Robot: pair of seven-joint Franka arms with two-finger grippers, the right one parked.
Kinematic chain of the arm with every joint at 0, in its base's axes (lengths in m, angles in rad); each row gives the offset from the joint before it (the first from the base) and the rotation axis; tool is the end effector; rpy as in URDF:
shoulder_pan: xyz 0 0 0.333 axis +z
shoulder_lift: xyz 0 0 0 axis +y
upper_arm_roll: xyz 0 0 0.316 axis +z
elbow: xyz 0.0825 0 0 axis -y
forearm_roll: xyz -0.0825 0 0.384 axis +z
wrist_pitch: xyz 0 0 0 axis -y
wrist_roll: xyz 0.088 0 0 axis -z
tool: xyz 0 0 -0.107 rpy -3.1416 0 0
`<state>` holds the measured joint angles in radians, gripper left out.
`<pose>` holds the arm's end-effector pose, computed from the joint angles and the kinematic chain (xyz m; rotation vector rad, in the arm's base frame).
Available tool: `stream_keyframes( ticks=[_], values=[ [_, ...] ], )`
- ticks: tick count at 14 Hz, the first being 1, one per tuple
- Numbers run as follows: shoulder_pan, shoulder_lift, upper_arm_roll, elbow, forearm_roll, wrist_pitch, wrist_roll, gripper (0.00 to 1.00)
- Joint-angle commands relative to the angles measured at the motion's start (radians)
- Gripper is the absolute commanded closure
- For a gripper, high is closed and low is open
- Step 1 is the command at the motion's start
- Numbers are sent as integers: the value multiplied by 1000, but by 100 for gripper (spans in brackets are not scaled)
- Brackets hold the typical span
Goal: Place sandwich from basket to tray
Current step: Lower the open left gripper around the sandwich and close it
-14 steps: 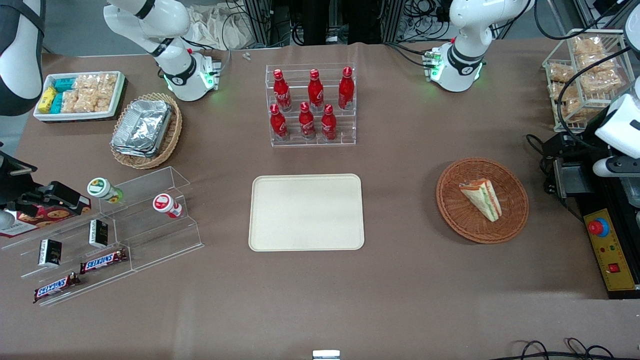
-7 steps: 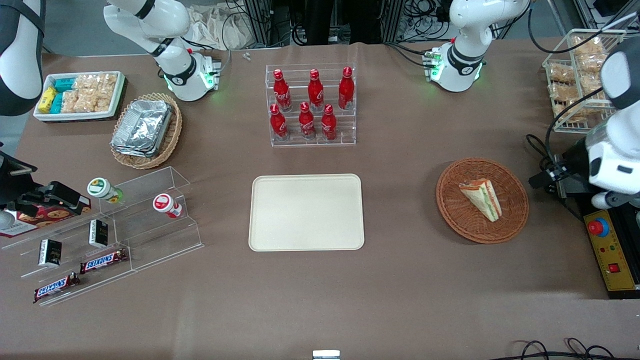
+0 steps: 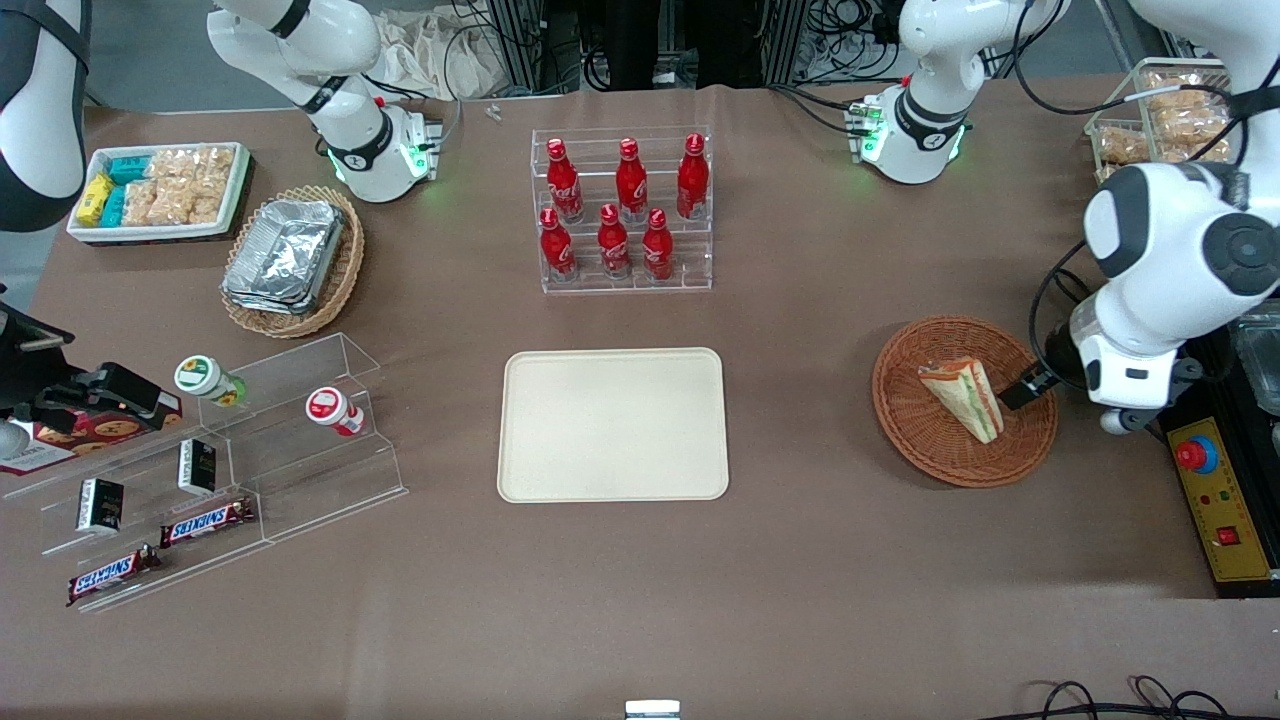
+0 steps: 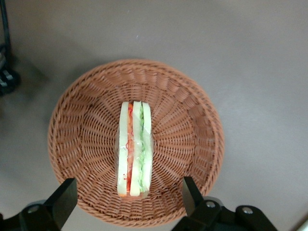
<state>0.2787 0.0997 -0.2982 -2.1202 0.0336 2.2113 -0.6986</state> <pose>0.5562 -0.0079 0.3675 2.9711 1.0182 -0.0071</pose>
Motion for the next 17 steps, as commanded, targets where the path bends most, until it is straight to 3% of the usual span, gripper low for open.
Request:
stream_keyframes(
  ticks=[1,17],
  values=[
    [5,-15,-1,-84,-6,80,-59,3],
    [-7,92,-4,-161,-6,243,-167,4]
  ],
)
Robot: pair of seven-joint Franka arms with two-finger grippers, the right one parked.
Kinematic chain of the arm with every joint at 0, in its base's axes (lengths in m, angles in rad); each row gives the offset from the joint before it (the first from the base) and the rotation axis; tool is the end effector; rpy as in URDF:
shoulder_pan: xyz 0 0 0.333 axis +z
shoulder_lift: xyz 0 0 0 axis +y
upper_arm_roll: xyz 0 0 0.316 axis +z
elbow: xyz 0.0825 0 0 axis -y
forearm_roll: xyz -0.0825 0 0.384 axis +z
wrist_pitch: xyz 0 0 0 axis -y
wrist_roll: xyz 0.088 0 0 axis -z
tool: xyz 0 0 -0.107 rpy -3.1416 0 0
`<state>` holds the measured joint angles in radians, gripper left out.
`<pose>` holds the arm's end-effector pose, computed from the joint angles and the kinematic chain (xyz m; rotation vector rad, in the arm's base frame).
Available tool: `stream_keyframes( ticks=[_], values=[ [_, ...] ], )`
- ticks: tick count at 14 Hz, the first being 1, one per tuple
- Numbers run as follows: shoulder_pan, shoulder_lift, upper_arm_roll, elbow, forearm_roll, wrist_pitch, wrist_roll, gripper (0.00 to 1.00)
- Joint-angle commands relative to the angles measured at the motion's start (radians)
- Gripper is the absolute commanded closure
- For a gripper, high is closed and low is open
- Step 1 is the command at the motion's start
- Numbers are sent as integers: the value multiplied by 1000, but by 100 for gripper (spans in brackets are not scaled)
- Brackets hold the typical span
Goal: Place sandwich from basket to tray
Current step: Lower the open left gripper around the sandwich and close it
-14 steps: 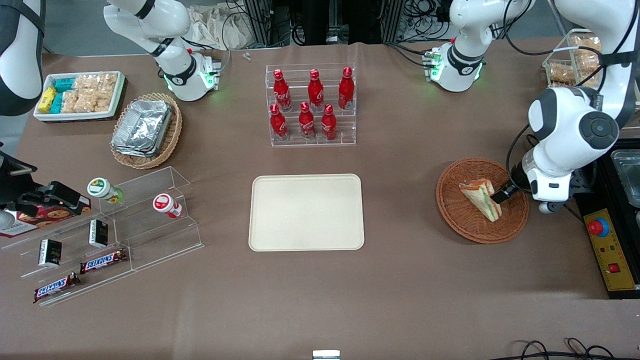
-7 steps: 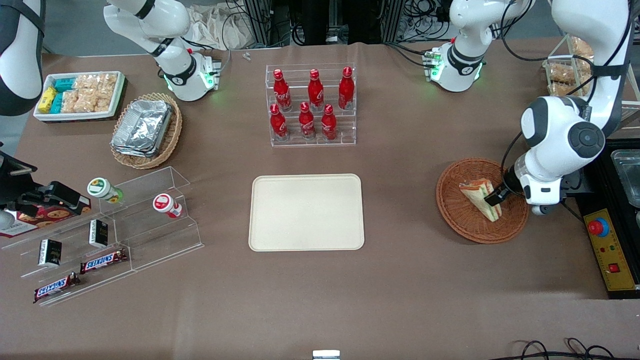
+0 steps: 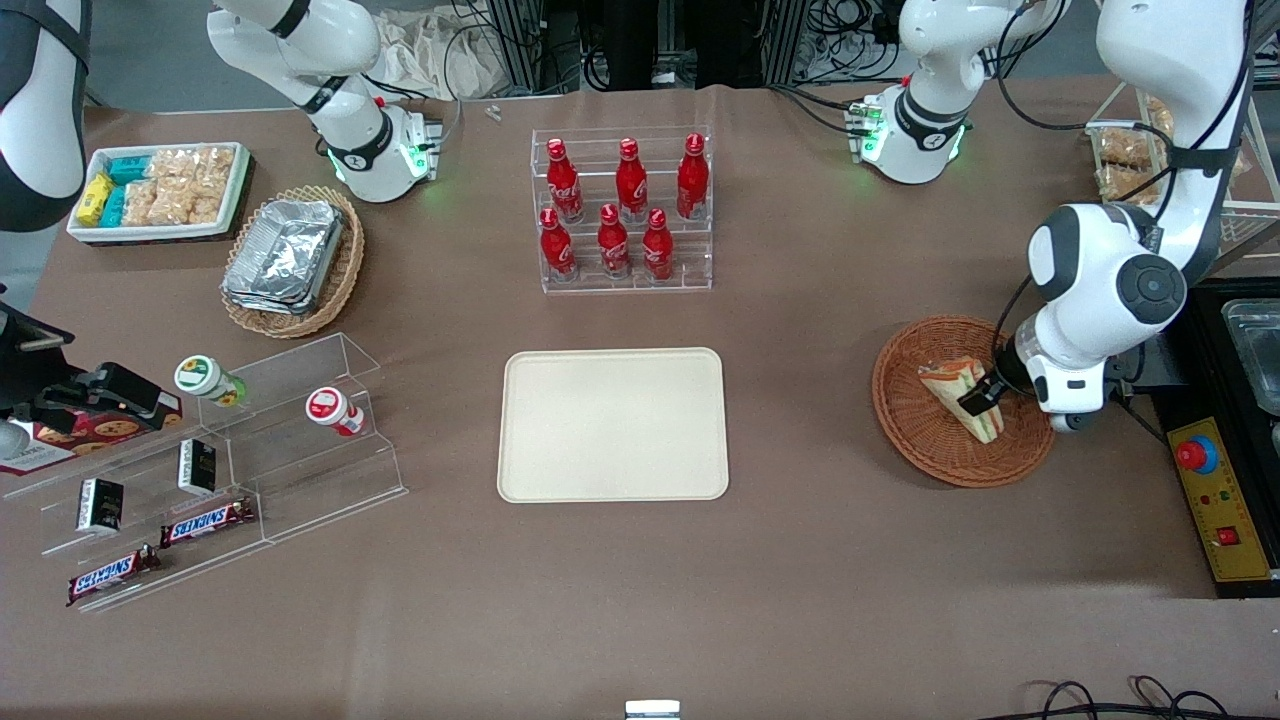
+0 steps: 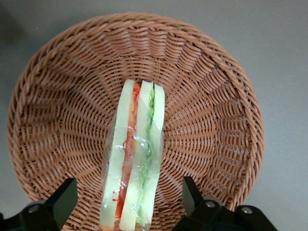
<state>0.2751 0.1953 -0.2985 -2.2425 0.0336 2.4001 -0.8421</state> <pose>0.5379 -0.0124 0.2820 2.8760 1.2128 -0.0631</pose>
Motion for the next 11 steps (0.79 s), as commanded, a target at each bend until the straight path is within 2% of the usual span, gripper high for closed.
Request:
stream_keyframes(
  ticks=[1,5,7,8,11],
  values=[
    [-4,4,-4,-51,-6,73,-23,4],
    [-4,24,-4,-97,-6,152,-23,5],
    [-2,39,-4,-109,-6,175,-23,13],
    [-2,45,-4,-108,-6,175,-22,21],
    [-4,44,-4,-98,-6,171,-20,73]
  ],
)
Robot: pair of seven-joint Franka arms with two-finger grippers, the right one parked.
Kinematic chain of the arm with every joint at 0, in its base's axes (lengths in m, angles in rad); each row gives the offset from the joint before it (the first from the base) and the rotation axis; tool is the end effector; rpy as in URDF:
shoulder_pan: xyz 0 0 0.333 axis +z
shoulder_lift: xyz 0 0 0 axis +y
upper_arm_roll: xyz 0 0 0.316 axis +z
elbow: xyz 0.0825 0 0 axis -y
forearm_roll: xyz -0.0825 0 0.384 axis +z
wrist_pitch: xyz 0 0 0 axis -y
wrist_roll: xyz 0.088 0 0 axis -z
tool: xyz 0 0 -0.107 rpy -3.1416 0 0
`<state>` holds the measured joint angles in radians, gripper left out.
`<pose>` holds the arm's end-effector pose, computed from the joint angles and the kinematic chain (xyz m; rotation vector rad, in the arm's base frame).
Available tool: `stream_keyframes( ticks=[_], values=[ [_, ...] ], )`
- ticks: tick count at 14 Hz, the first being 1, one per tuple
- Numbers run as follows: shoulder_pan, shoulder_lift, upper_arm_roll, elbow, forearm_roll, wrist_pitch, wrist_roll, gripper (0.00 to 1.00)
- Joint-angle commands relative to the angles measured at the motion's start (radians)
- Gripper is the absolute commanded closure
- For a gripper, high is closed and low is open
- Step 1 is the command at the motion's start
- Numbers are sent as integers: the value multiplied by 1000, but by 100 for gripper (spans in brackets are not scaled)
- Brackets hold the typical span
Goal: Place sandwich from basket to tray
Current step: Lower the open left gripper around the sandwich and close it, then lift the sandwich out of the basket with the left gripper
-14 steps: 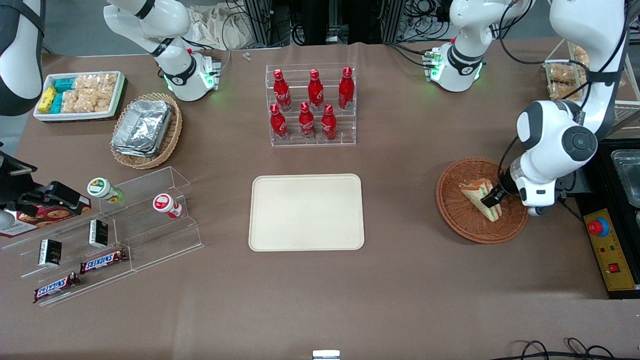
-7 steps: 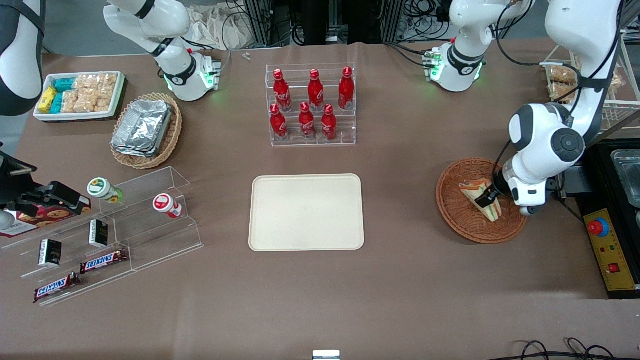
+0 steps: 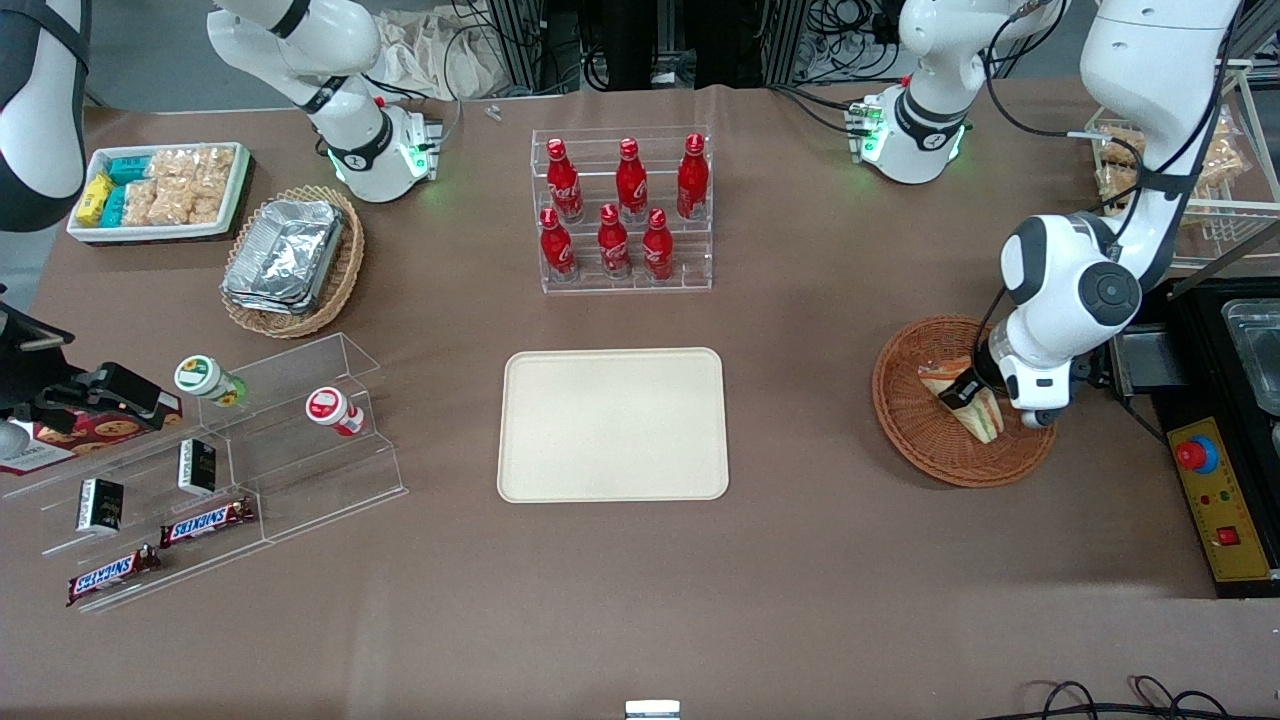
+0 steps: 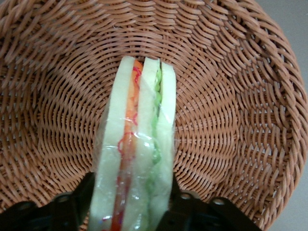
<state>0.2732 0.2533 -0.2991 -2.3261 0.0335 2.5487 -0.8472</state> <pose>0.5191 -0.0166 0.2336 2.8529 1.2089 -0.0625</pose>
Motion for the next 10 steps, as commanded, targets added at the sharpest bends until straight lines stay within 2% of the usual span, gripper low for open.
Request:
stream_keyframes(
  ticks=[1,2,7,10],
  values=[
    [-3,-17,-5,-13,-6,18,-15,92],
    [-3,-20,-6,-12,-6,15,-13,100],
    [-3,-60,-11,45,-4,-114,-10,100],
    [-3,-150,-11,140,-3,-321,48,100]
  ],
)
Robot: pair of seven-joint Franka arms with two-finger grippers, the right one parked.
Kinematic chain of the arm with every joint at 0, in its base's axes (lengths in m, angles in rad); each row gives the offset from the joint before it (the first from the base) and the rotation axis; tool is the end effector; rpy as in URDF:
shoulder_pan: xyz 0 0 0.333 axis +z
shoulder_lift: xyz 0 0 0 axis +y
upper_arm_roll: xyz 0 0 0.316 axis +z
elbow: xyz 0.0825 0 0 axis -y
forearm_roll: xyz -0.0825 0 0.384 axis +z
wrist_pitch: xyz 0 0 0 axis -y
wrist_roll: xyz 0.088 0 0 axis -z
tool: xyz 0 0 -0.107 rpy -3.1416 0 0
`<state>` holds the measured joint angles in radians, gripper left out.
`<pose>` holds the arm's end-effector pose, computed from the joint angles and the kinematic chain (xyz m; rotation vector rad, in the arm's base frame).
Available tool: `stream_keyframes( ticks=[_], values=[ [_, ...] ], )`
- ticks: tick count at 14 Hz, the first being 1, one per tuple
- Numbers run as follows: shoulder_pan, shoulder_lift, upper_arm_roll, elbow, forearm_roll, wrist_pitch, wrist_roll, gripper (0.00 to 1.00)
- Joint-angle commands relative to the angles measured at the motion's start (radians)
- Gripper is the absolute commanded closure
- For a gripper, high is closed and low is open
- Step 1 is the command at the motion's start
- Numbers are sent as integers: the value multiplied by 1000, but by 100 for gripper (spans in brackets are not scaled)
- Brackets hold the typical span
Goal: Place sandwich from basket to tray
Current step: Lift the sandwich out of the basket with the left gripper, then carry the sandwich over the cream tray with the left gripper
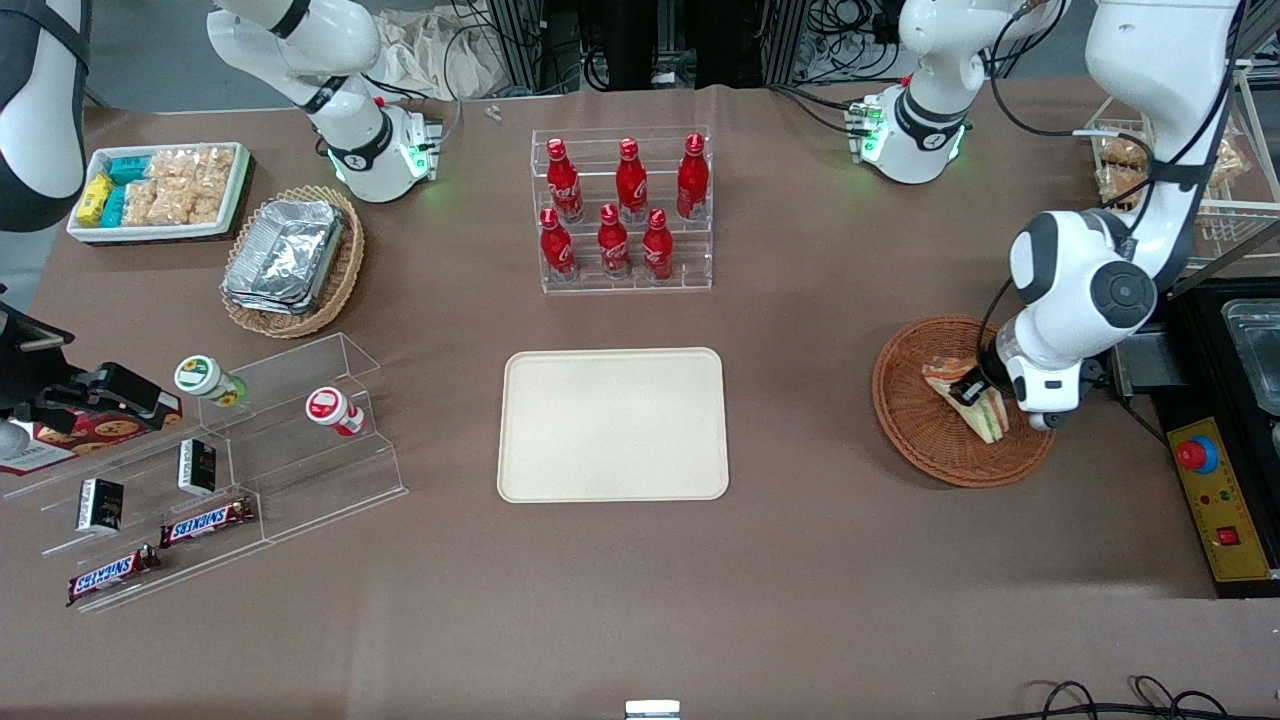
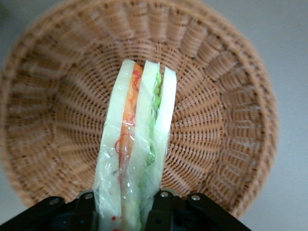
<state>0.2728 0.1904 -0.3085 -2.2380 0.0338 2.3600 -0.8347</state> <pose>0.5351 -0.0187 0.2832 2.8993 1.1881 -0.1064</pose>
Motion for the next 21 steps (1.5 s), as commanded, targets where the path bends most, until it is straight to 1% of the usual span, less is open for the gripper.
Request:
stream_keyframes(
  ticks=[1,3,5,6,7,8,10,12,13,14,16,19,21],
  values=[
    [-3,-121,-3,98,-3,-216,89,100],
    [-3,-150,-3,244,-5,-418,210,100],
    [-4,-126,-14,459,-14,-645,331,100],
    [-10,-106,-46,551,-17,-729,376,100],
    [-17,-89,-87,616,-17,-778,376,100],
    [-29,-85,-139,651,-9,-791,370,100],
    [-59,-80,-236,675,-12,-789,353,100],
    [-113,-13,-317,701,-19,-780,266,100],
    [-154,54,-340,740,-12,-779,209,100],
    [-209,135,-343,795,-9,-774,160,100],
    [-312,278,-340,872,9,-707,126,100],
    [-406,433,-337,876,148,-534,114,100],
    [-441,521,-337,877,210,-420,63,100]
  ],
)
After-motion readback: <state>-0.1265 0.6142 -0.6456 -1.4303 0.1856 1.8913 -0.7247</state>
